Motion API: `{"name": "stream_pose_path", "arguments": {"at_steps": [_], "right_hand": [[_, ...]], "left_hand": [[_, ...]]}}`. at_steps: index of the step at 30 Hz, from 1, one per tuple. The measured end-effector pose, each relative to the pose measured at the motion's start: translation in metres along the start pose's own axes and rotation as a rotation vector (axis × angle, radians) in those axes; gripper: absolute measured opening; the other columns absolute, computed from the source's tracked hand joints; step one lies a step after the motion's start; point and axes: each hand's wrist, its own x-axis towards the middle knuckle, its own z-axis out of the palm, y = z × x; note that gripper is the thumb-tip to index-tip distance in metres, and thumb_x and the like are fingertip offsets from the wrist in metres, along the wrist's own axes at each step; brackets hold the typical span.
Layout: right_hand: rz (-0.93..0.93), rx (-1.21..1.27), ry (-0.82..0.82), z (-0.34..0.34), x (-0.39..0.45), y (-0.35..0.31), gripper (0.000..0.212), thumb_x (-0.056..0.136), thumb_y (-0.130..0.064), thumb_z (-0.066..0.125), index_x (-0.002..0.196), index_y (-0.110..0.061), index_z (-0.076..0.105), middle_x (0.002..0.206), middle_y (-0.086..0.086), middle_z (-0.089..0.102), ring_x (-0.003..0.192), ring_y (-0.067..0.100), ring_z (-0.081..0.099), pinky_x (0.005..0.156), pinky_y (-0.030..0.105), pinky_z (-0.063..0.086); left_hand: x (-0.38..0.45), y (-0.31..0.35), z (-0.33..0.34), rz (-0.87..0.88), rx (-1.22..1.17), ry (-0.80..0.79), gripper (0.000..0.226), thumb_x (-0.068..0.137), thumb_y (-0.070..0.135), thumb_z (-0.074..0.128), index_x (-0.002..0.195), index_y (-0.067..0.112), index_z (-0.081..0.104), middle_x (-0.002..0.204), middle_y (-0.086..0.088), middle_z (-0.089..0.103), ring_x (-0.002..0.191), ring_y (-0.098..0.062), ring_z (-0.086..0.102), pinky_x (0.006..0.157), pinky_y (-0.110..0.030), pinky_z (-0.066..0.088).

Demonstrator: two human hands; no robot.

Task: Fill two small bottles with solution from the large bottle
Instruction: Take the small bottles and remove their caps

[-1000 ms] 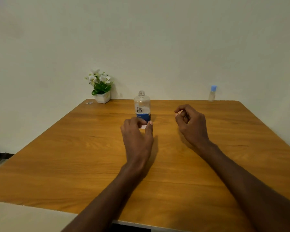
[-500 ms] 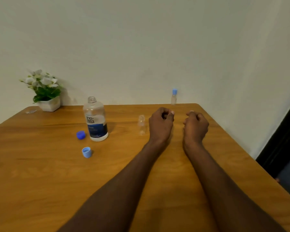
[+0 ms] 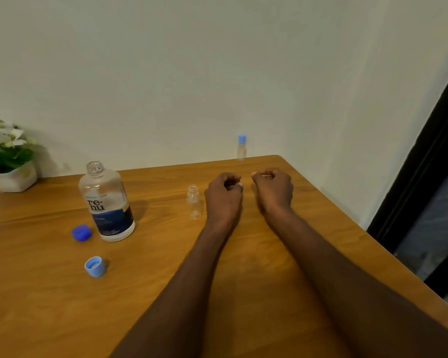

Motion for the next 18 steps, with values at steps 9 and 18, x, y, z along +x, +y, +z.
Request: {"name": "stream_pose_path", "arguments": {"at_steps": [9, 18], "right_hand": [[-0.100, -0.331, -0.114, 0.050, 0.082, -0.015, 0.053, 0.088, -0.045, 0.079, 0.126, -0.012, 0.064, 0.125, 0.005, 0.068, 0.110, 0.024, 0.064, 0.078, 0.034, 0.048], [-0.145, -0.394, -0.081, 0.088, 0.128, -0.005, 0.052, 0.081, -0.055, 0.083, 0.114, -0.017, 0.068, 0.112, 0.002, 0.073, 0.098, 0.023, 0.067, 0.072, 0.033, 0.048]], "left_hand": [[0.006, -0.005, 0.007, -0.008, 0.007, 0.001, 0.037, 0.097, 0.006, 0.068, 0.133, 0.013, 0.068, 0.125, 0.000, 0.072, 0.116, -0.011, 0.065, 0.097, -0.022, 0.053], [0.008, -0.006, 0.007, 0.000, 0.034, -0.022, 0.038, 0.098, 0.007, 0.068, 0.135, 0.014, 0.065, 0.127, -0.001, 0.070, 0.118, -0.012, 0.064, 0.104, -0.030, 0.054]]}}
